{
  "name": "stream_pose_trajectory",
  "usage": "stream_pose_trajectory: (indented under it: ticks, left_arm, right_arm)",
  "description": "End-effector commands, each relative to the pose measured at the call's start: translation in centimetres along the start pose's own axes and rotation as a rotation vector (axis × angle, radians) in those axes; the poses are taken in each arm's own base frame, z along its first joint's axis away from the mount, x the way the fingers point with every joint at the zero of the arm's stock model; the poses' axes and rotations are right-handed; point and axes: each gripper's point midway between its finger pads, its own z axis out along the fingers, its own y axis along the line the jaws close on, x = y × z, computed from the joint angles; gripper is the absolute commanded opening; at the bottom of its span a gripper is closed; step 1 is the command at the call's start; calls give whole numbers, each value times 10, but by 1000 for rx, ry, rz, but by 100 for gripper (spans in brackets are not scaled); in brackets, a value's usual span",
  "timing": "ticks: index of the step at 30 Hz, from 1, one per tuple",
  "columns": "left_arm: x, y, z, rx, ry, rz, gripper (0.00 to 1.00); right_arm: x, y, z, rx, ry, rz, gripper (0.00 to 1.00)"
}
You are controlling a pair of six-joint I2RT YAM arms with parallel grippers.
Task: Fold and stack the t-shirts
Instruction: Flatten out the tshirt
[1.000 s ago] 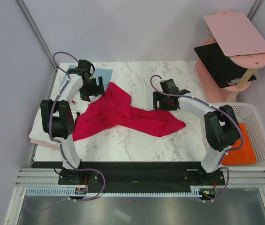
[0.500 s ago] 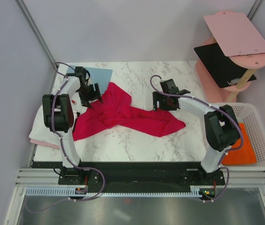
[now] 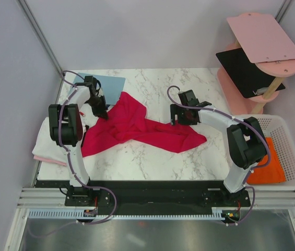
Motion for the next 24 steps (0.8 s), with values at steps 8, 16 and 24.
stream_pose_trajectory:
  ticks: [8,16,24]
  left_arm:
    - [-34,-23,-73,41,-230,68,2]
    - [-50,-48,-143,94,-375,103,2]
    - [-48,-52,-156,105,-395,117,2]
  right_arm:
    - [-17,9,-25,-50,-104,6,87]
    - [-18,41,-32,-237,-114,9,86]
    - [-10,97,-25,-364,-89,-94,84]
